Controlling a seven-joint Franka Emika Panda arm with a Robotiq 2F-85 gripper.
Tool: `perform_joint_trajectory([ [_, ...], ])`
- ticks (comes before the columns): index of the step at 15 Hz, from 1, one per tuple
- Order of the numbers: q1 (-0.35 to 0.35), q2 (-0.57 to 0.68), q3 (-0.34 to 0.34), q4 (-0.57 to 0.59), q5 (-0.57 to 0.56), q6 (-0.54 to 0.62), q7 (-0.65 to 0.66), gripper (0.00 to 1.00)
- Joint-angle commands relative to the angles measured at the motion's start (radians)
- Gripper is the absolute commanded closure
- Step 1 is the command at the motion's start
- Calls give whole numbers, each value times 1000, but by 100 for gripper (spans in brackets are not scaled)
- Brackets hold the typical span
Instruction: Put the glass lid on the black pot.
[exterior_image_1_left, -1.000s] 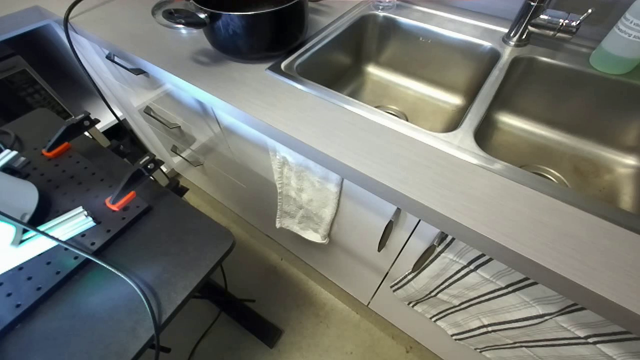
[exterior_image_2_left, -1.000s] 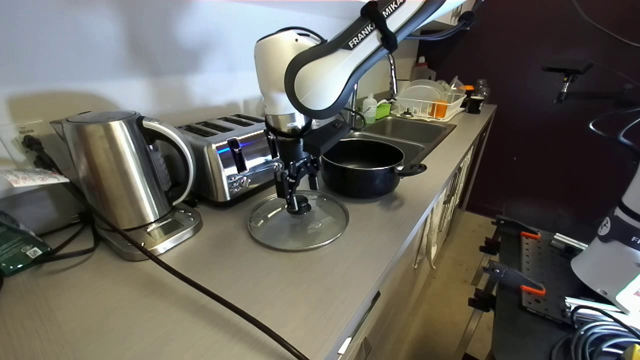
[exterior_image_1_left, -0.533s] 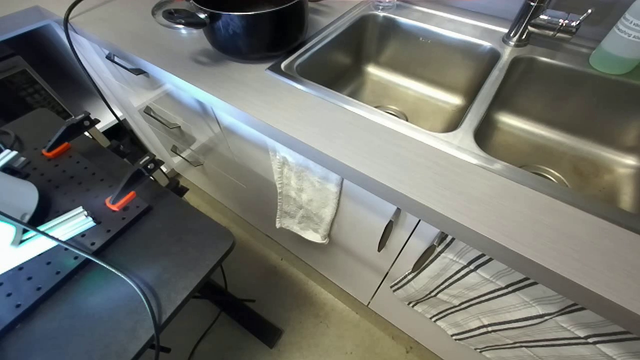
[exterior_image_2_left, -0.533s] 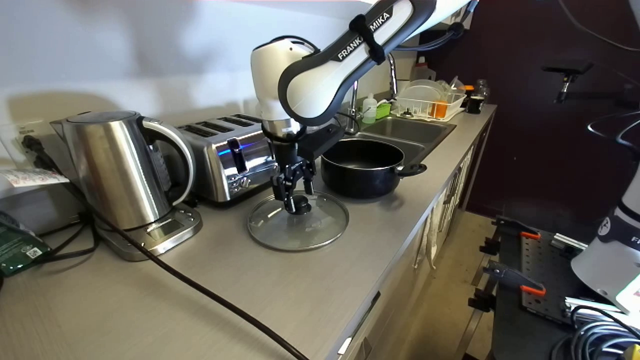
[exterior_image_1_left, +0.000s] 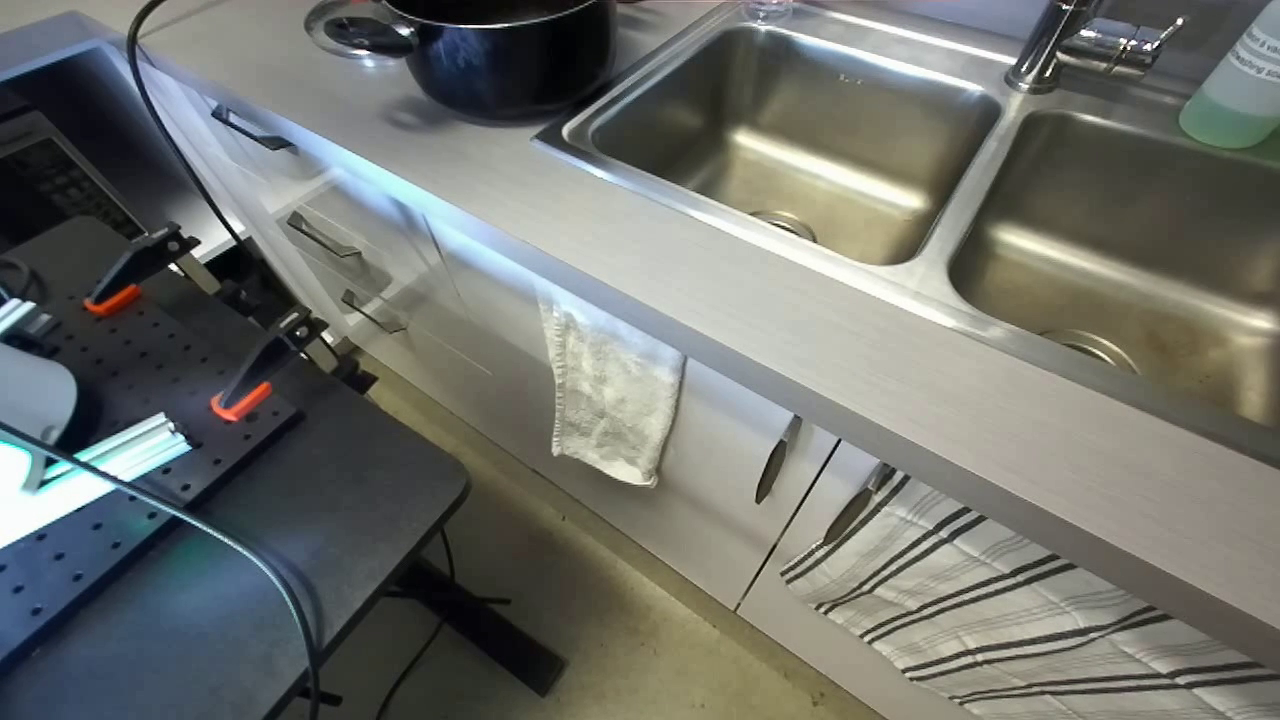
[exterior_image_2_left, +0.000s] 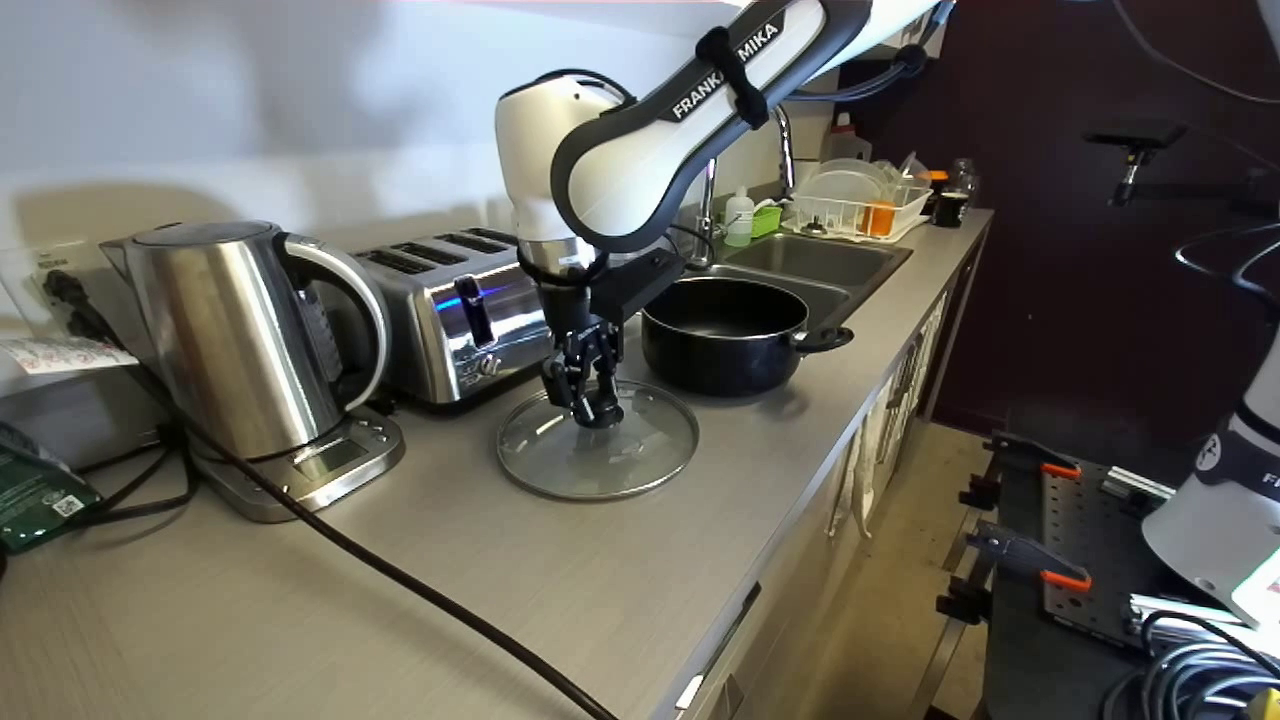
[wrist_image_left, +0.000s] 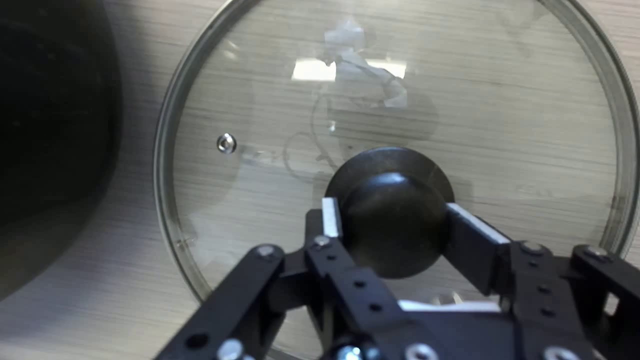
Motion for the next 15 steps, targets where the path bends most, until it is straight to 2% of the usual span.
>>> perform_joint_trajectory([
  [1, 22, -19, -10, -9, -2, -11, -19, 74],
  [9, 30, -198, 37, -201, 8, 21, -104, 74],
  [15, 4, -377, 78, -347, 42, 22, -189, 74],
])
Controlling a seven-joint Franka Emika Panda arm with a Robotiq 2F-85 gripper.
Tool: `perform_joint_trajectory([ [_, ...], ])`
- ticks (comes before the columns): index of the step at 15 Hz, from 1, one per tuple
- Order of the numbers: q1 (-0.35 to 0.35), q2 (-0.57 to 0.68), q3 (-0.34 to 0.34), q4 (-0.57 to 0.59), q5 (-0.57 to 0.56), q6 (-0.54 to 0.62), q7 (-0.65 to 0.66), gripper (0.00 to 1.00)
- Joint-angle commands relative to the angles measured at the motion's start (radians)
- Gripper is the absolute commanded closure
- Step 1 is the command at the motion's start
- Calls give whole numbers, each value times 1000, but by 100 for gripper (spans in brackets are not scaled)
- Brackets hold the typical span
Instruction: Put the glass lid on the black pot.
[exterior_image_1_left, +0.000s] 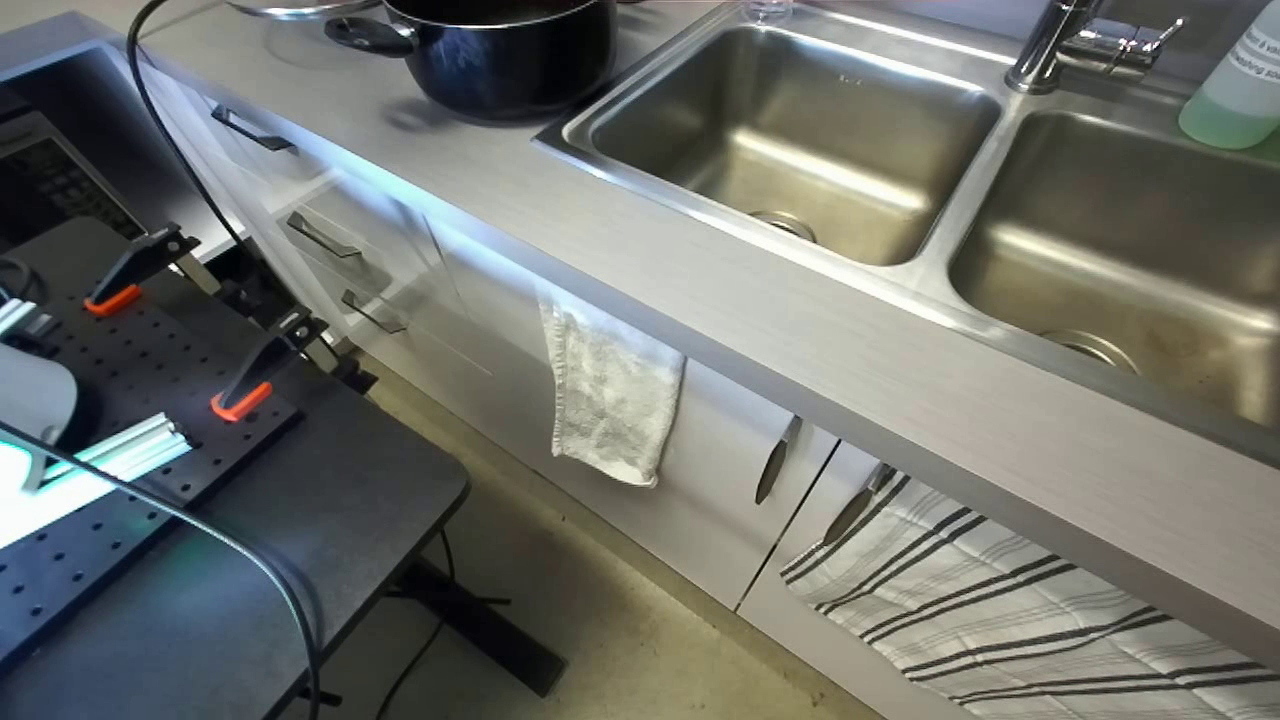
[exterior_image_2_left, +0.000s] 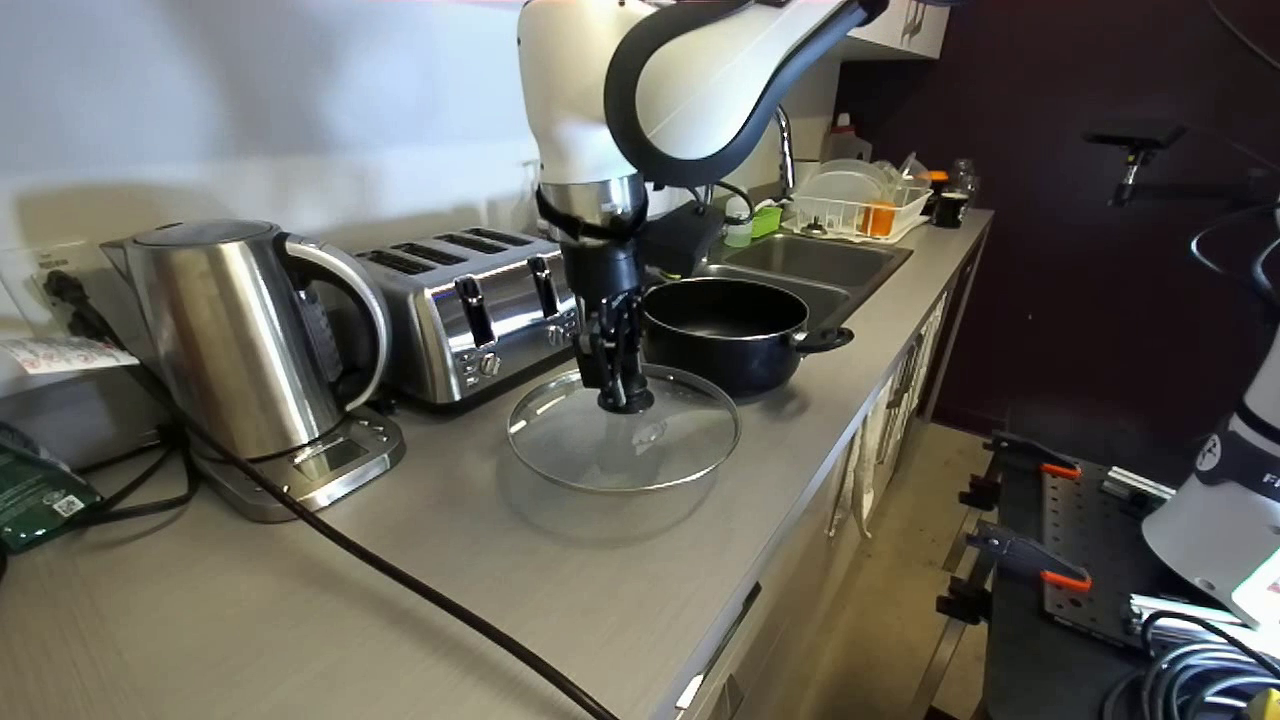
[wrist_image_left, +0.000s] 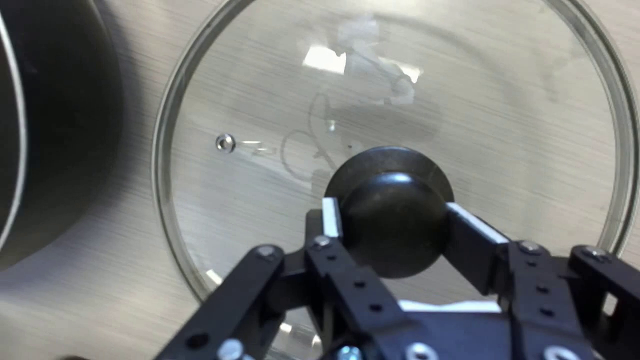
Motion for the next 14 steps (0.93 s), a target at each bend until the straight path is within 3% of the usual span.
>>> perform_joint_trajectory([
  [1, -29, -156, 30, -128, 40, 17, -75, 74],
  [7, -60, -282, 30, -178, 79, 2, -112, 74],
  [14, -129, -343, -6, -156, 78, -11, -74, 74],
])
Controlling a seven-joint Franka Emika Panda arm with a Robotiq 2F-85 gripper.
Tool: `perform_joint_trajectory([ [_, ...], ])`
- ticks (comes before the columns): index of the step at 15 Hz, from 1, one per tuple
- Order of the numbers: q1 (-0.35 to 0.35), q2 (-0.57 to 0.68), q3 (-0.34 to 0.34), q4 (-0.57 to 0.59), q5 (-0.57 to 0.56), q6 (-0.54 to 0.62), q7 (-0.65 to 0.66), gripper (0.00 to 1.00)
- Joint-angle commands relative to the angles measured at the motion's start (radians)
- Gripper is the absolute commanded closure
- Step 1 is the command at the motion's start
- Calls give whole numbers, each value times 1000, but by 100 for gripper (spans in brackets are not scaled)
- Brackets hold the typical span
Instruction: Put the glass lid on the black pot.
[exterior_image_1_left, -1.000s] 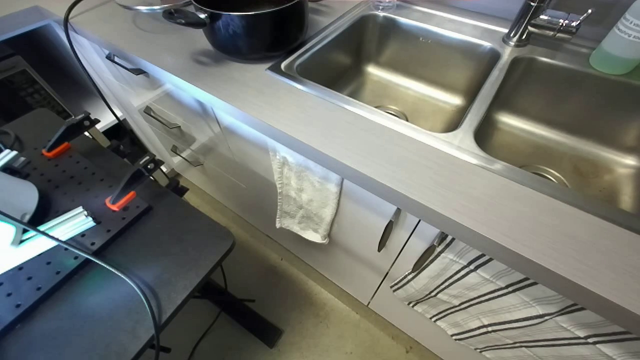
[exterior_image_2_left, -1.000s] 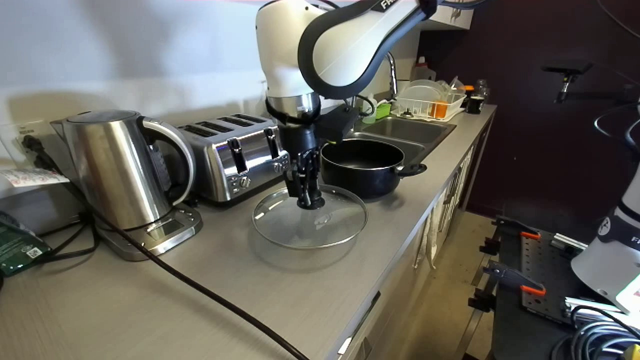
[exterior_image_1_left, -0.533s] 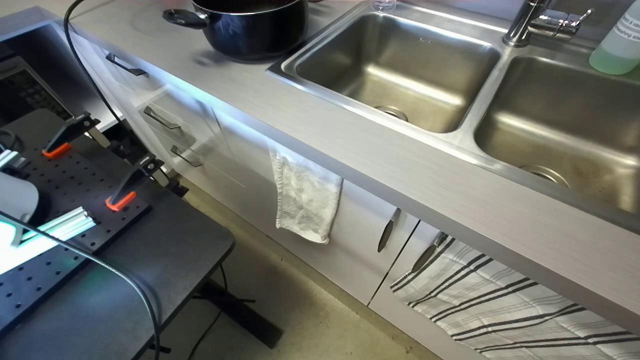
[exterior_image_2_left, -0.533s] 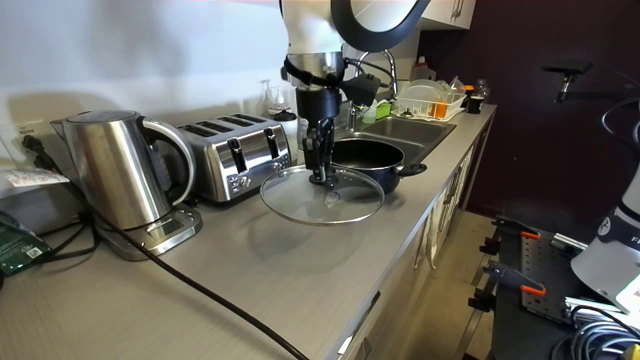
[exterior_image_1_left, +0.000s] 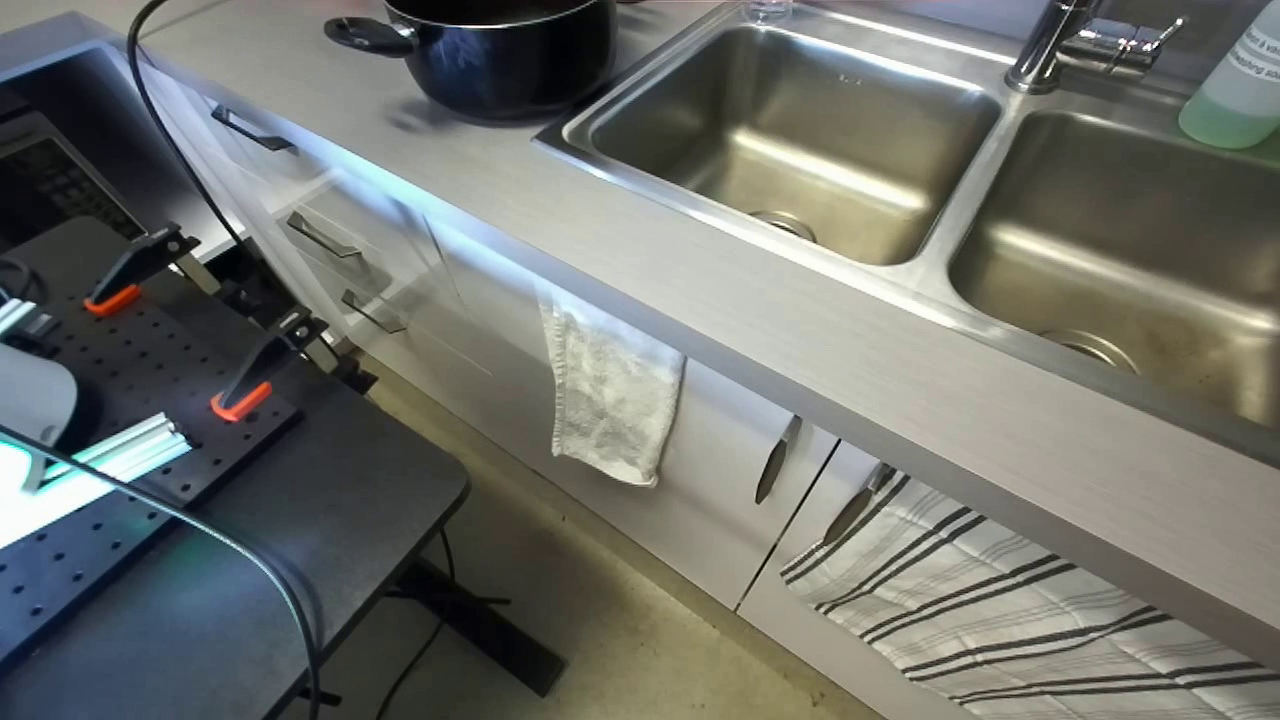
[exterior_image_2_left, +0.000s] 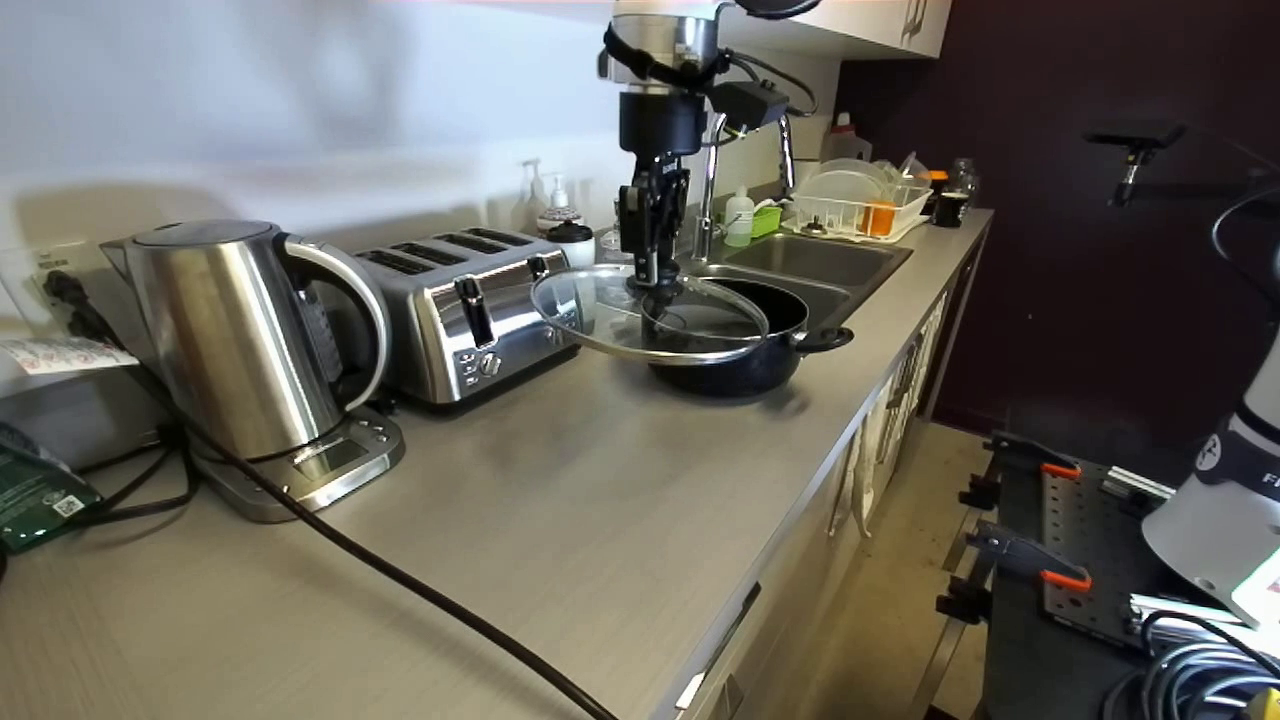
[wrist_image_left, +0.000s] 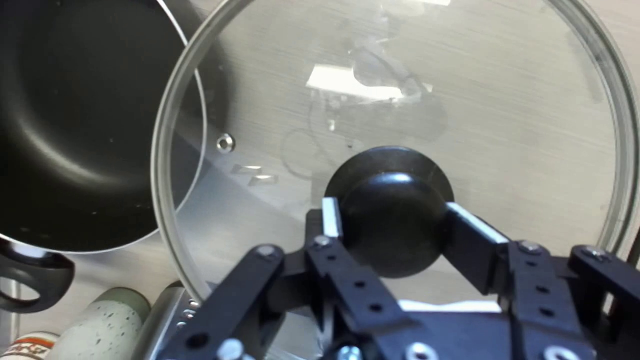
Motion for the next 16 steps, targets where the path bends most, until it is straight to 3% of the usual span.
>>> perform_joint_trajectory([
  [1, -34, -51, -20, -9, 2, -7, 15, 74],
  [16, -154, 7, -139, 47, -41, -12, 205, 74],
])
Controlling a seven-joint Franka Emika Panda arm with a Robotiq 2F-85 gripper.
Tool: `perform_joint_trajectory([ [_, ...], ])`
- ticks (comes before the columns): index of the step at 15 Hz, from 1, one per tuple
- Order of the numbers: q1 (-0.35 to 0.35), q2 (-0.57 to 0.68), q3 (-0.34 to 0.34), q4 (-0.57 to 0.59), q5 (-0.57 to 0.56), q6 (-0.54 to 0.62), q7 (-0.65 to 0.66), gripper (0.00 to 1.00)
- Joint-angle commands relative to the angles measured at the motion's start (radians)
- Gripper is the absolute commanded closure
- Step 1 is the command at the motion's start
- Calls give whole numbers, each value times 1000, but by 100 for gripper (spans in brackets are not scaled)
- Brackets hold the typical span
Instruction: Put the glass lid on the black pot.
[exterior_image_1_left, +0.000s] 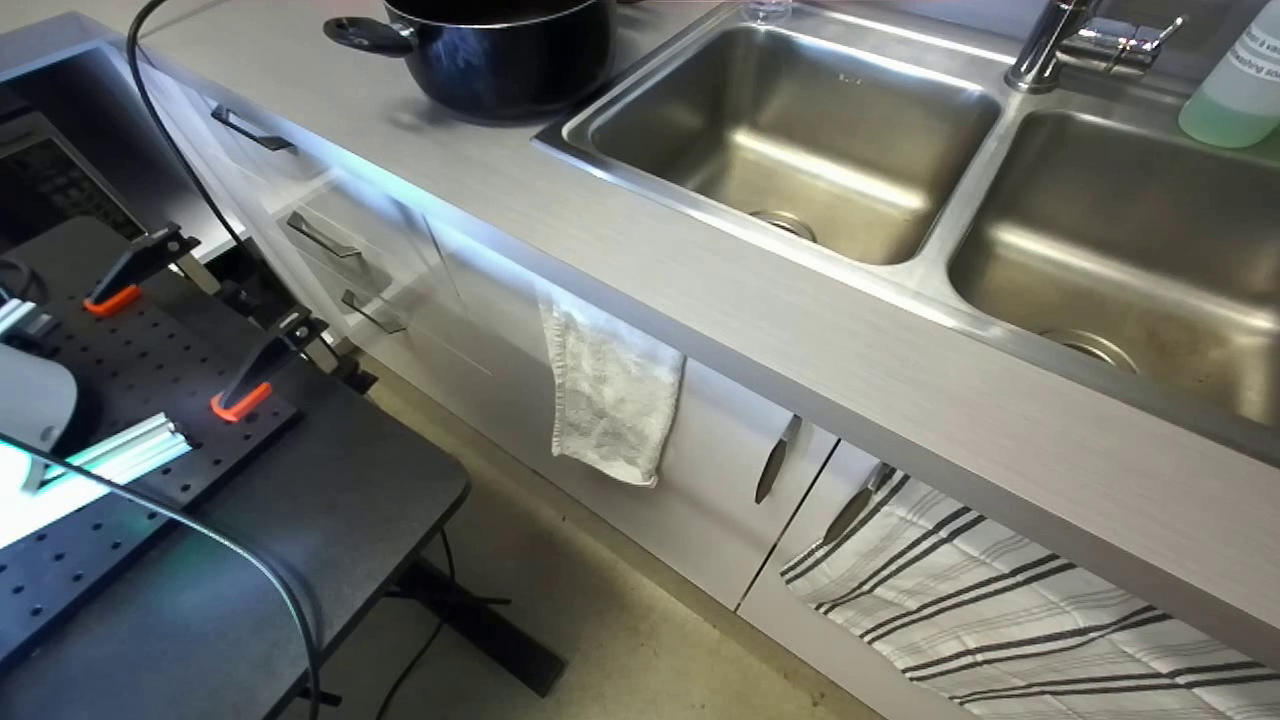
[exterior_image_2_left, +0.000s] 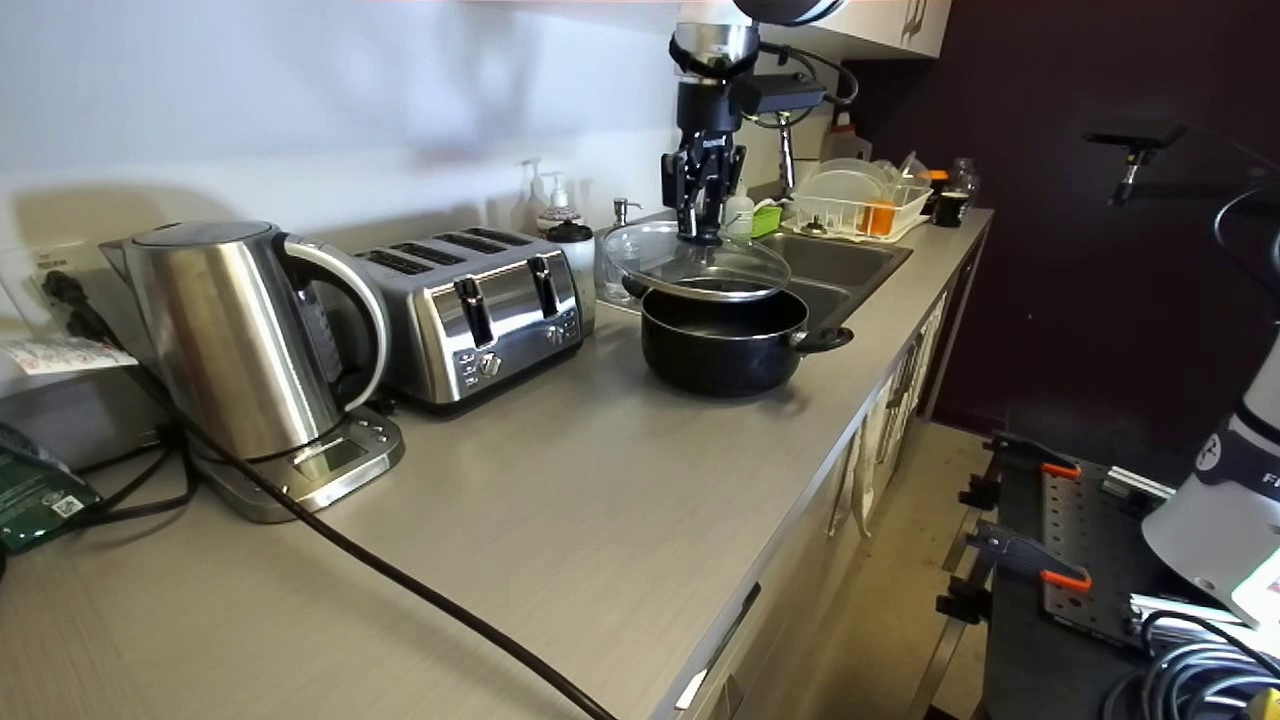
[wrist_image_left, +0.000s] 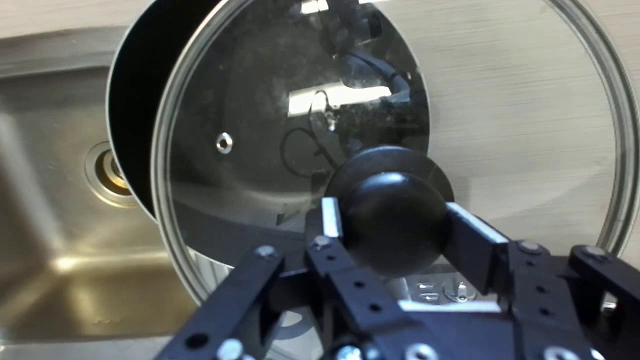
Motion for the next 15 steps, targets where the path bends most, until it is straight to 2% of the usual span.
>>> perform_joint_trajectory([
  [1, -11, 26, -25, 46, -26, -15, 77, 74],
  [10, -13, 155, -70, 138, -28, -45, 190, 74],
  [15, -12, 174, -77, 149, -14, -54, 203, 74],
])
